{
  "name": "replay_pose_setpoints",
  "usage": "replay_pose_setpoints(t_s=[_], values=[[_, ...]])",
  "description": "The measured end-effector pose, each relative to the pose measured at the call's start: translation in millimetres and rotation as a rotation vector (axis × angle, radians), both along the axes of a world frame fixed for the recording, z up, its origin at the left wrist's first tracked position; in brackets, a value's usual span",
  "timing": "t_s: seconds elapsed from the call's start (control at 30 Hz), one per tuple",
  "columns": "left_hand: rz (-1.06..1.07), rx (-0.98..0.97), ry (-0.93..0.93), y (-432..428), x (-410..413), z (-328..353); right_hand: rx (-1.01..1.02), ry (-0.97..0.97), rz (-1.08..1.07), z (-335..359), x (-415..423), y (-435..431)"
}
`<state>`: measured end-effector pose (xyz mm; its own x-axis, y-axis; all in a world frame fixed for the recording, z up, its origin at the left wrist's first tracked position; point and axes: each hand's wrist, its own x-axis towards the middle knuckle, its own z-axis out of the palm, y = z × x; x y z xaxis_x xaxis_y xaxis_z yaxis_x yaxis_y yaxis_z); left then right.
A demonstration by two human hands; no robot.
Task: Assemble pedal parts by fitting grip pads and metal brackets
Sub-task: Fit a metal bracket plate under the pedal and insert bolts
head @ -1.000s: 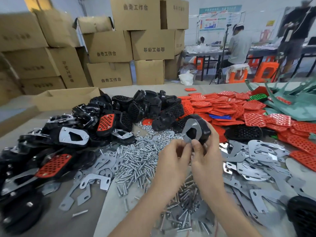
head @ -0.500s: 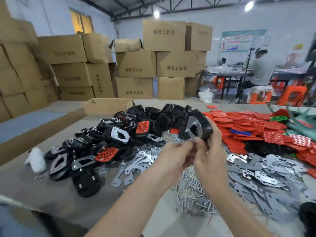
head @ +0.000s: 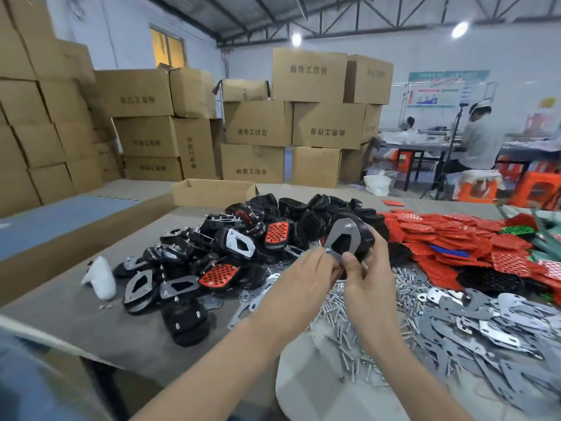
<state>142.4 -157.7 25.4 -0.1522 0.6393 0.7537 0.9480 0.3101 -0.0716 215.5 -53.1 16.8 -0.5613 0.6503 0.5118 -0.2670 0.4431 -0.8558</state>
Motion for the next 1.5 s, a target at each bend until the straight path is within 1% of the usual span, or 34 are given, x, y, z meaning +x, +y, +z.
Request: replay_pose_setpoints(t_s=[0.07,0.13,0.27,0.33,0.37,0.4,0.43,0.53,0.57,0.6,0.67,0.8,0.93,1.03,1.07,1.1,1.13,1.17,1.27,1.3,1.4,1.43,1.47,1.5], values=[[0.044,-0.081,0.237,-6,-14,-4,-0.015,-0.039,0.017,-3,-11,0],[0.063,-0.178,0.39,-14,-30,-3,-0.015,-0.07,0.05,-7,-27,-1],[0.109,-0.348,0.556,-28,-64,-2,-0.054,-0.108,0.135,-15,-60,-1],[0.094,-0.376,0.544,-32,-82,-4,-0.053,-0.149,0.181,-19,-79,-2],[0.085,-0.359,0.466,-33,-90,-4,-0.053,-0.166,0.208,-21,-88,-3],[0.076,-0.311,0.336,-35,-98,-6,-0.067,-0.175,0.238,-21,-96,-4],[0.06,-0.242,0.129,-37,-103,-8,-0.092,-0.18,0.264,-22,-104,-5],[0.095,-0.014,-0.613,-47,-110,-17,-0.183,-0.18,0.317,-25,-122,-5],[0.114,0.053,-0.77,-49,-112,-21,-0.23,-0.178,0.33,-26,-127,-5],[0.121,0.114,-0.877,-52,-113,-25,-0.274,-0.179,0.338,-29,-130,-4],[0.124,0.185,-0.995,-51,-111,-30,-0.325,-0.181,0.342,-34,-134,-2],[0.162,0.193,-1.094,-35,-103,-33,-0.344,-0.154,0.364,-38,-134,-3],[0.213,0.211,-1.168,-22,-94,-28,-0.252,-0.116,0.337,-38,-128,-9],[0.157,0.272,-1.38,-16,-87,-23,-0.158,-0.118,0.296,-38,-120,-11],[0.125,0.286,-1.435,-15,-85,-22,-0.132,-0.121,0.287,-38,-118,-12],[0.099,0.296,-1.452,-14,-82,-21,-0.113,-0.123,0.279,-38,-116,-12],[0.088,0.294,-1.418,-14,-79,-21,-0.103,-0.121,0.271,-37,-114,-12],[0.113,0.271,-1.322,-14,-77,-22,-0.1,-0.114,0.264,-36,-112,-12],[0.197,0.154,-0.869,-17,-72,-24,-0.094,-0.094,0.233,-31,-110,-11],[0.193,0.099,-0.743,-20,-74,-26,-0.097,-0.096,0.228,-29,-110,-11],[0.191,-0.189,-0.353,-30,-92,-31,-0.144,-0.112,0.258,-26,-110,-12],[0.192,-0.246,-0.237,-34,-98,-32,-0.154,-0.118,0.268,-24,-110,-13],[0.17,-0.221,-0.235,-37,-101,-32,-0.159,-0.124,0.271,-23,-110,-14],[0.149,-0.147,-0.288,-40,-102,-29,-0.161,-0.127,0.275,-21,-111,-16]])
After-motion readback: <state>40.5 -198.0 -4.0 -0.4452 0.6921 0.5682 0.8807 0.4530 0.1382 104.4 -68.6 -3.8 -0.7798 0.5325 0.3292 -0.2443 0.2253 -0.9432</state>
